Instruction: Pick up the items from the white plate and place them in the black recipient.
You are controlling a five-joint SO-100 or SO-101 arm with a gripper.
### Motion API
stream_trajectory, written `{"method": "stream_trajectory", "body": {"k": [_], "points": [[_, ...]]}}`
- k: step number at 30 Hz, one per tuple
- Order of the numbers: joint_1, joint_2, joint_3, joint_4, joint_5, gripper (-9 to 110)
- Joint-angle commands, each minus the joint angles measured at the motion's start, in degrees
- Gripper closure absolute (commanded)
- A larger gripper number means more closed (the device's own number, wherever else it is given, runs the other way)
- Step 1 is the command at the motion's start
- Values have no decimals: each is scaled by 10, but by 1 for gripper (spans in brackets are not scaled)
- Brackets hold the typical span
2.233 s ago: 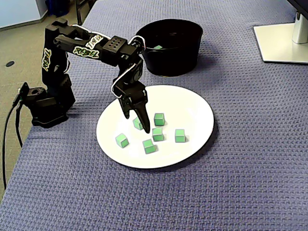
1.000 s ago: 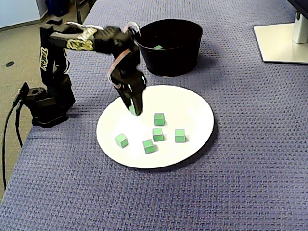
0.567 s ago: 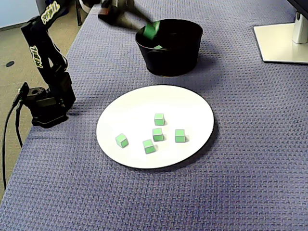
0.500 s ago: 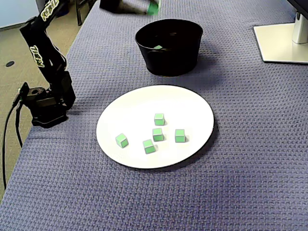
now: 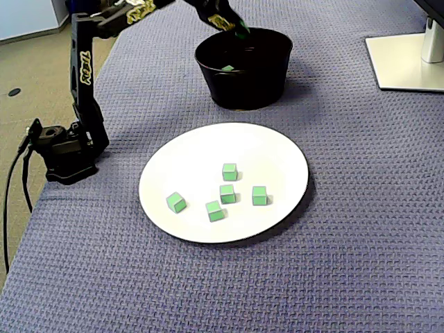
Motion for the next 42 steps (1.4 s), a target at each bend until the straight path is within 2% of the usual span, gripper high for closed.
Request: {"method": "stream_trajectory", "body": {"k": [1,3,5,8,11,15,20,24,26,33,42], "points": [[-18,-34,-7,-22,-64,102],[-22,-41,-14,-25,-40,102],[-24,-35,-19,-27,-8,84],[-21,-8,-27,-7,-9,71],[-4,58,-37,68,-27,74],[54,172,-33,192,-121,77],[188,297,-15,320,-290,76],[302,334,-18,455,-440,76],[363,335,-10,484,-512,76],[510,272,55,462,-666,74],[627,185,235,220,-782,70]]}}
